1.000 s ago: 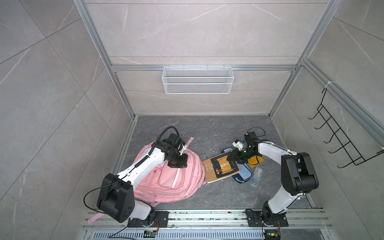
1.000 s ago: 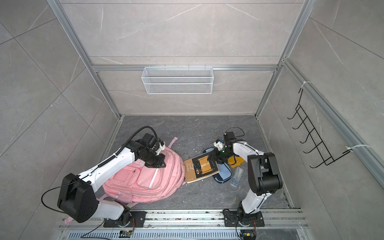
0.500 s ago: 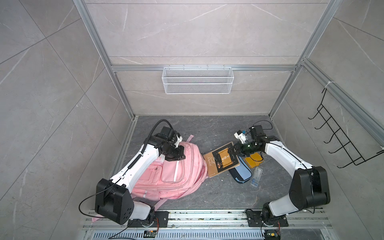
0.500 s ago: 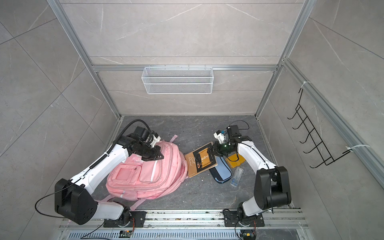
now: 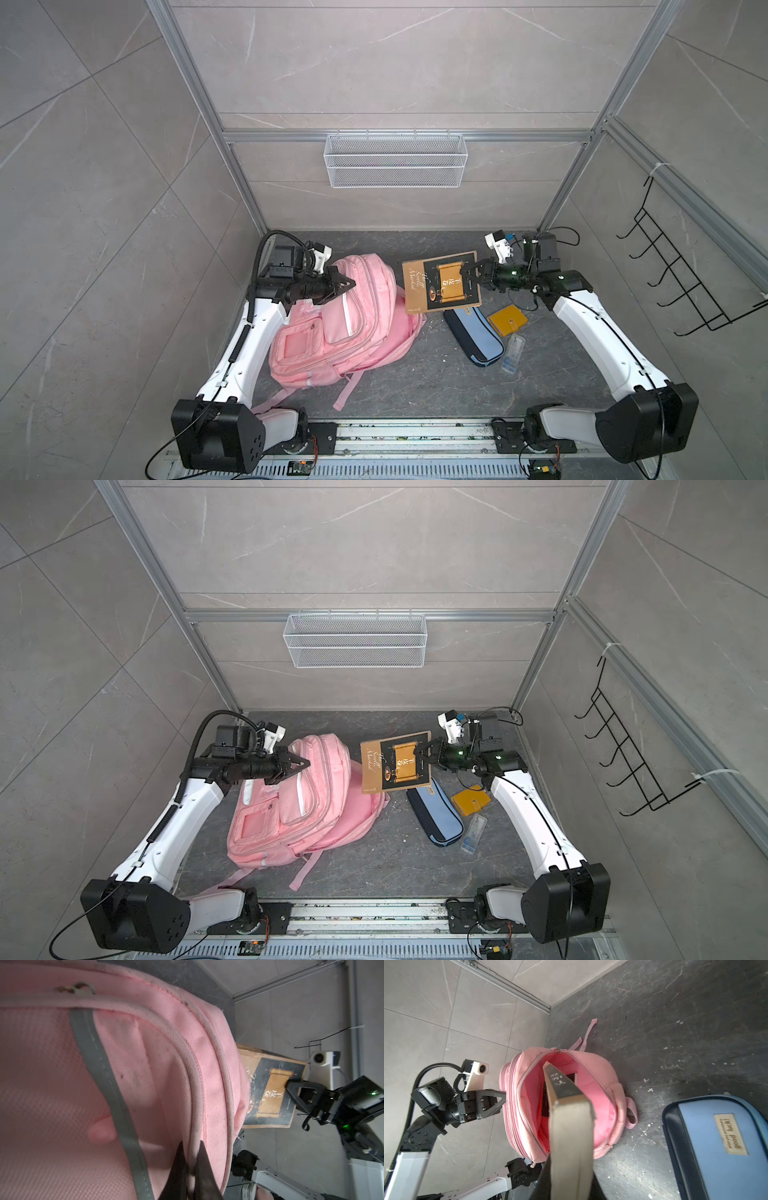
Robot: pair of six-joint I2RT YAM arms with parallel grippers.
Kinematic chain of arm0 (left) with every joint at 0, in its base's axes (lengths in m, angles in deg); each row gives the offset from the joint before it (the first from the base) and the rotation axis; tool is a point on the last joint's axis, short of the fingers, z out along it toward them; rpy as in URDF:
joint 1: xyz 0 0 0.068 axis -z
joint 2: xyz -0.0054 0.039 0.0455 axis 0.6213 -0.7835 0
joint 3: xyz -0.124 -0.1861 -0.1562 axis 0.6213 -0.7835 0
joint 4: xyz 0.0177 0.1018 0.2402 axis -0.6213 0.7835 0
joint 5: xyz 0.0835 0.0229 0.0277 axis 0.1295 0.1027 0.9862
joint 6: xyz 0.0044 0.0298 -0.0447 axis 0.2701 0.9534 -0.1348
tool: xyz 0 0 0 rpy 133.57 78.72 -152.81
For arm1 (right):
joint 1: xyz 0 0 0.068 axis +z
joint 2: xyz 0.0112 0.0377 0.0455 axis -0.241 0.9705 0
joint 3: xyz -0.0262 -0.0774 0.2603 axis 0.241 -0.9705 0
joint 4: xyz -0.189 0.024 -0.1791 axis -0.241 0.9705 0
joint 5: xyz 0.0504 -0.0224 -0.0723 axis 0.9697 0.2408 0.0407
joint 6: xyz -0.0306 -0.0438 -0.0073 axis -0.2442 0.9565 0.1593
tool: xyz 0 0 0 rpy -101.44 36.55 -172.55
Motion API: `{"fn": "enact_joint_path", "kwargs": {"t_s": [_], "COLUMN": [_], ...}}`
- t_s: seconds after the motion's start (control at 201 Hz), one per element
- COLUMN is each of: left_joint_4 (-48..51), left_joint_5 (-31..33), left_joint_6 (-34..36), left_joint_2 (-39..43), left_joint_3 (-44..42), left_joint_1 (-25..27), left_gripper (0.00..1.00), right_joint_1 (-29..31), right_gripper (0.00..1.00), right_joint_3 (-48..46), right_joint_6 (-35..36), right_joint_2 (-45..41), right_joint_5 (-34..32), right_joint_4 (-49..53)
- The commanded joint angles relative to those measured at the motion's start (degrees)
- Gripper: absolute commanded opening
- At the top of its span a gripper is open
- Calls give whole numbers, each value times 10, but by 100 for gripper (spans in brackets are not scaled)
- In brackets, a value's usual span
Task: Pack the student bag
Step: 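Lift the backpack opening with the left gripper while the right gripper inserts the book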
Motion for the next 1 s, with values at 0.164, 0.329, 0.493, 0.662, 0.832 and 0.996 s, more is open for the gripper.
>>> {"fn": "enact_joint_path", "kwargs": {"t_s": [0.164, 0.329, 0.493, 0.662, 0.832, 0.996], "left_joint_4": [-255, -255, -262, -283, -309, -312], "left_joint_5": [-148, -153, -156, -158, -157, -153], "left_joint_6": [-101, -102, -108, -126, -147, -154], "left_joint_2": [53, 59, 62, 59, 54, 57], "left_joint_3": [-12, -21, -29, -35, -32, -39], "left_joint_1": [2, 3, 6, 8, 9, 9], "left_gripper": [0, 0, 0, 0, 0, 0], "right_joint_1": [119, 178, 210, 246, 274, 289], "right_gripper": [0, 0, 0, 0, 0, 0], "right_joint_3": [-29, -31, -22, 51, 84, 124], "right_joint_6": [-110, -180, -245, -241, -296, -260], "right_joint_2": [64, 139, 238, 363, 455, 490], "right_joint_5": [-15, -38, -41, -20, -13, -19], "right_joint_4": [-143, -266, -393, -412, -486, -423]}}
